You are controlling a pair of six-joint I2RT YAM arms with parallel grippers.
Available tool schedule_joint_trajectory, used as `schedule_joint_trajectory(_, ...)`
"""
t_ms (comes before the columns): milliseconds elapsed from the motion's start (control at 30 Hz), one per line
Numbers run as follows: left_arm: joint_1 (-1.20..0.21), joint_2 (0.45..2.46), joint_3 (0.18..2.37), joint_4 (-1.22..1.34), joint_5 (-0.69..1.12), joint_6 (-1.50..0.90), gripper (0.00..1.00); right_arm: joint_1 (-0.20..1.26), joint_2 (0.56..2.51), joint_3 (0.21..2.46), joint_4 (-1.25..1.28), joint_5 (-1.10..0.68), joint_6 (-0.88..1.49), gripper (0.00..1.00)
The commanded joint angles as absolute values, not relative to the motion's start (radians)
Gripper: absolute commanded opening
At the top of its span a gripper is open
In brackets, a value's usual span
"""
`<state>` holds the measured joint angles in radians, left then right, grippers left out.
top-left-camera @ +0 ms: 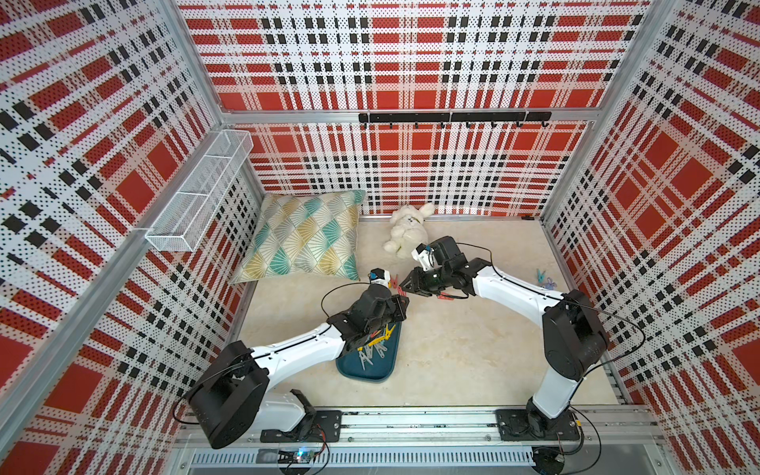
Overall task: Put the clothespins into the storage box
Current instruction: Place the clothespin in the storage box.
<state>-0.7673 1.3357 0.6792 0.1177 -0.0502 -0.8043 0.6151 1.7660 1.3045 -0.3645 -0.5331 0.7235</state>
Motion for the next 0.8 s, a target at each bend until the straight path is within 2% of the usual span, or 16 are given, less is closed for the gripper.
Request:
schedule_joint_trajectory(0, -0.773, 1.295, 0.668, 0.117, -0.044, -0.795, 0.05, 0.615, 1.717, 1.322, -0.398, -0.479, 0.678, 0.38)
schedule_joint_trajectory(200, -0.770, 1.239, 0.626, 0.060, -0.048, -0.801, 0.04, 0.575, 1.698, 1.331, -0.461, -0.379, 0.597, 0.48)
schedule_joint_trajectory(333, -0.764, 1.196, 0.586, 0.016, -0.054, -0.817, 0.04, 0.557, 1.713, 1.353, -0.547, -0.252, 0.497, 0.54)
schedule_joint_trajectory(767, -0.697, 1.050, 0.400, -0.059, -0.022, -0.905, 0.08, 0.555, 1.833, 1.343, -0.723, 0.140, 0.275, 0.60)
